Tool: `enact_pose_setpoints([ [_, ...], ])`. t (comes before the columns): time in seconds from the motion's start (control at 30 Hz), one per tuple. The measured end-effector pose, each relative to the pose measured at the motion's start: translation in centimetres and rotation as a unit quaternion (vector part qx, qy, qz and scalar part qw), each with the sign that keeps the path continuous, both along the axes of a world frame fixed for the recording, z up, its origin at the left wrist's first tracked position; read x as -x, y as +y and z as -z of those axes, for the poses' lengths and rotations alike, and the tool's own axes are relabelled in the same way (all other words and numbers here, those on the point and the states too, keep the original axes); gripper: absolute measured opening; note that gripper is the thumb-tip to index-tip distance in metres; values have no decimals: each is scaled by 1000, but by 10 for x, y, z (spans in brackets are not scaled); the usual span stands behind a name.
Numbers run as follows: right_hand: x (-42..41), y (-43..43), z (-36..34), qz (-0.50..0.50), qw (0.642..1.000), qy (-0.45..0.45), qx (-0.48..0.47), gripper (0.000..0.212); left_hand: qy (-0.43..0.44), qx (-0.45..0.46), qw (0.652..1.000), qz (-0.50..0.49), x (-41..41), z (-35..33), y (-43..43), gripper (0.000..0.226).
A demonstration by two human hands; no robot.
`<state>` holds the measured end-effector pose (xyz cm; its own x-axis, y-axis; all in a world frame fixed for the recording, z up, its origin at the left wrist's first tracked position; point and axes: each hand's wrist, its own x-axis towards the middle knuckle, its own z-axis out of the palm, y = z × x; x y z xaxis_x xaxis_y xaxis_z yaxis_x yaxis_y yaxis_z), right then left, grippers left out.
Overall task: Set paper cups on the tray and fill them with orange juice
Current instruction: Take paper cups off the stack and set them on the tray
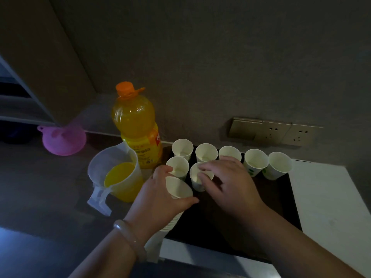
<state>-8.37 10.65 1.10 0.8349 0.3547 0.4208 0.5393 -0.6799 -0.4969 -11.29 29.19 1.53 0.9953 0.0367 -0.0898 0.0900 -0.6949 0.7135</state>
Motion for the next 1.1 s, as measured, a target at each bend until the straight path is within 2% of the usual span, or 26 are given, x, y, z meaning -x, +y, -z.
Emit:
enact_pose_setpoints([
  [0.07, 12, 13, -25, -46, 985, 154, -64, 22, 1, -4, 1000, 24, -3, 0, -2, 85],
  [0.13, 18, 23, -32, -76, 962, 261, -28, 18, -7, -14, 999, 48, -6, 0, -5, 79],
  [0.33, 13, 20, -32, -94, 941, 321, -45, 11, -32, -14, 996, 81, -5, -4, -12, 82],
  [0.43, 18, 14, -33, -67, 954, 287, -60, 11, -31, 19, 996, 77, -3, -5, -17, 85],
  [0.53, 24, 8, -33, -25, 953, 276, -124, 8, -29, 27, 997, 65, 0, -7, -20, 86],
  [0.6, 29, 4, -32, -10, 950, 273, -153, 9, -34, 27, 996, 73, 1, -9, -23, 73],
  [0.67, 34, 2, -30, 0, 949, 261, -176, 10, -38, 40, 995, 84, 2, -11, -27, 51],
  [0.73, 39, 1, -29, 12, 949, 247, -197, 10, -25, 54, 994, 91, 3, -12, -30, 42],
  [0.93, 48, -7, -31, 37, 967, 164, -190, 12, -22, 42, 995, 92, 3, -9, -36, 50],
  [1.1, 42, -34, -53, 170, 957, 31, -235, 24, -29, 38, 997, 60, 8, -10, -33, 63],
])
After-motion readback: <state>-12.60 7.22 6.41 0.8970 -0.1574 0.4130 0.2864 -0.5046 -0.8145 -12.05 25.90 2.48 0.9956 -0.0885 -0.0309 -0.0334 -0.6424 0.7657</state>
